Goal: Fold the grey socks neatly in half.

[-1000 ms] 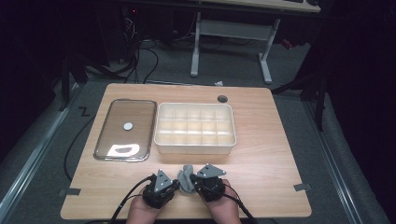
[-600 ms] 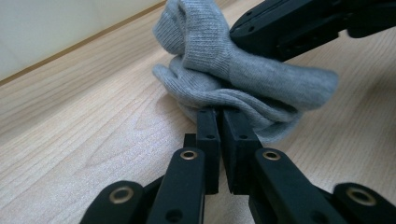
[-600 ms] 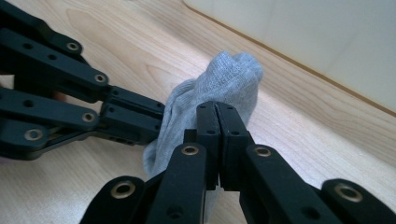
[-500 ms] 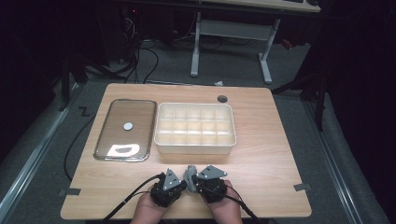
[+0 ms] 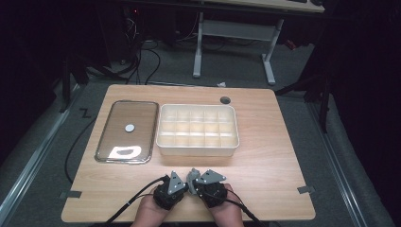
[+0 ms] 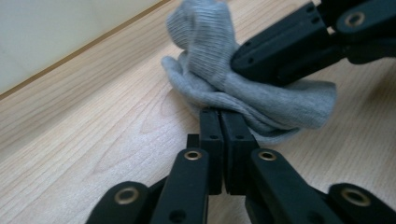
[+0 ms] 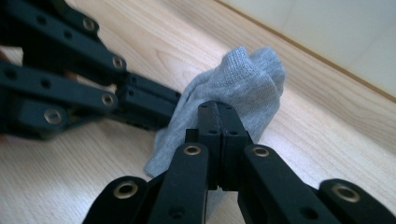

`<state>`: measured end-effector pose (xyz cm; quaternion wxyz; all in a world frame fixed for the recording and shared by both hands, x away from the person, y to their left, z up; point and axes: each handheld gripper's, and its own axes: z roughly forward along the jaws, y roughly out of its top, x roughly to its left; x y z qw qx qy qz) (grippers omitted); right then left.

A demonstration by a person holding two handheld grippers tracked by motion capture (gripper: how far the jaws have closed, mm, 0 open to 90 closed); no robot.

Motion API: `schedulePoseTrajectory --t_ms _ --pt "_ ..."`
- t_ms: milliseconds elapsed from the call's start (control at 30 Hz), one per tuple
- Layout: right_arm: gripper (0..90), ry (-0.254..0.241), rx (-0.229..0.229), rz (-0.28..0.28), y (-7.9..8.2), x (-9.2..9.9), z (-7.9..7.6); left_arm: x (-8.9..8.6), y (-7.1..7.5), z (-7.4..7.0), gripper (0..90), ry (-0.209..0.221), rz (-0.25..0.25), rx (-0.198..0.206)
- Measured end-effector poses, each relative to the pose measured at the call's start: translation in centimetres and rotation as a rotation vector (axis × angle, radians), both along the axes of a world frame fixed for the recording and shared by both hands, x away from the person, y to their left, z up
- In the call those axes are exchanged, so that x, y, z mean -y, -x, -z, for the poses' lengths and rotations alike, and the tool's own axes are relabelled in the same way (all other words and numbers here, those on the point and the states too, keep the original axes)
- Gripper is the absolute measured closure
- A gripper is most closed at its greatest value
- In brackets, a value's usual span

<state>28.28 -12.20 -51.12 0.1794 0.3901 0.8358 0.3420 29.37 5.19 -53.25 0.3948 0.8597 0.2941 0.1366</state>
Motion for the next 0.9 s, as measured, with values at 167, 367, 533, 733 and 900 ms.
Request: schedulePoseTrajectory --t_ms 167,367,533,733,900 --pt "90.0 0.0 0.012 -0.013 0.1 0.0 0.3 -1.7 0.1 -0.4 82.2 0.038 -0.028 0.021" --pt "90.0 0.018 0.032 -0.031 0.2 -0.2 0.4 -2.6 0.2 -1.5 80.9 0.089 -0.054 0.064" --pt "90.0 0.019 0.048 -0.044 0.4 -0.4 0.5 -2.8 0.2 -2.9 85.2 0.132 -0.068 0.078" --pt "90.0 0.009 0.052 -0.064 0.2 -0.3 0.6 -1.8 -0.8 -5.0 86.7 0.191 -0.058 0.07" --pt "90.0 -0.019 0.058 -0.074 0.2 -0.2 0.8 0.8 -1.6 -5.2 86.7 0.191 -0.022 0.043"
